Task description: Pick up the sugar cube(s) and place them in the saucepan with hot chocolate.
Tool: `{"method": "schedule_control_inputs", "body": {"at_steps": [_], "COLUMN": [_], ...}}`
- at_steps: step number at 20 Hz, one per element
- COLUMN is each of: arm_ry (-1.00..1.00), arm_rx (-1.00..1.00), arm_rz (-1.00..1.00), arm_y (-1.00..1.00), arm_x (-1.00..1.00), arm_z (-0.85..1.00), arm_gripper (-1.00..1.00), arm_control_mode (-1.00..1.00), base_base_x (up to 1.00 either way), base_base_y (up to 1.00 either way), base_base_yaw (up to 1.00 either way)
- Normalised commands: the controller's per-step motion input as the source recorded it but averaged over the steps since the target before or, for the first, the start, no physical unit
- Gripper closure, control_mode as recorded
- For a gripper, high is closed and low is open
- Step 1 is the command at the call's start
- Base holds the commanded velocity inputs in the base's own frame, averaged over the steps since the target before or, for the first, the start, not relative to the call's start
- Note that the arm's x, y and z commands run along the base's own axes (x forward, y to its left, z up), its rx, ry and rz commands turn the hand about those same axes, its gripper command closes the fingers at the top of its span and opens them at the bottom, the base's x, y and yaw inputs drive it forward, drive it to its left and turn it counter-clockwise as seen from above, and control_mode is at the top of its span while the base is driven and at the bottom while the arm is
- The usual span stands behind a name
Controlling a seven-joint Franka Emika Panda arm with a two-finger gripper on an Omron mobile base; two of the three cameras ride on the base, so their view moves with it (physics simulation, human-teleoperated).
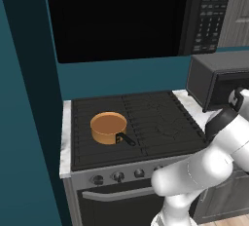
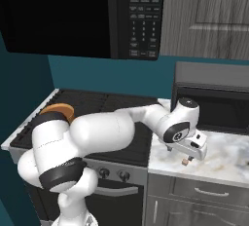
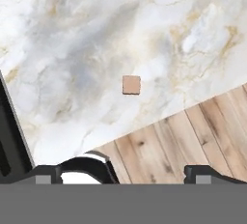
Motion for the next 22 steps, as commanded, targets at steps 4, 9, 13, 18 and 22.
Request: {"method": "schedule_control_inputs", "body": {"at_steps": [4,9,13,18,22], "arm_ry": [-0.1,-0.03,0.0,0.0,0.04], "arm_rx": [0.0,0.0,0.0,0.0,0.0], "arm_rz": [0.14,0.1,0.07,0.04,0.02], "arm_y": [-0.14,-0.04,0.0,0.0,0.0], "arm_x": [0.1,0.18,0.0,0.05,0.0], "arm_z": [-0.28,-0.11,-0.04,-0.21,-0.33], "arm_gripper": [-1.0,-1.0,-1.0,-1.0,-1.0], "arm_control_mode": [-1.0,-1.0,-1.0,-1.0,-1.0], "base_base_x": [0.0,0.0,0.0,0.0,0.0], "base_base_y": [0.0,0.0,0.0,0.0,0.0], "base_base_yaw": [0.0,0.0,0.0,0.0,0.0]}}
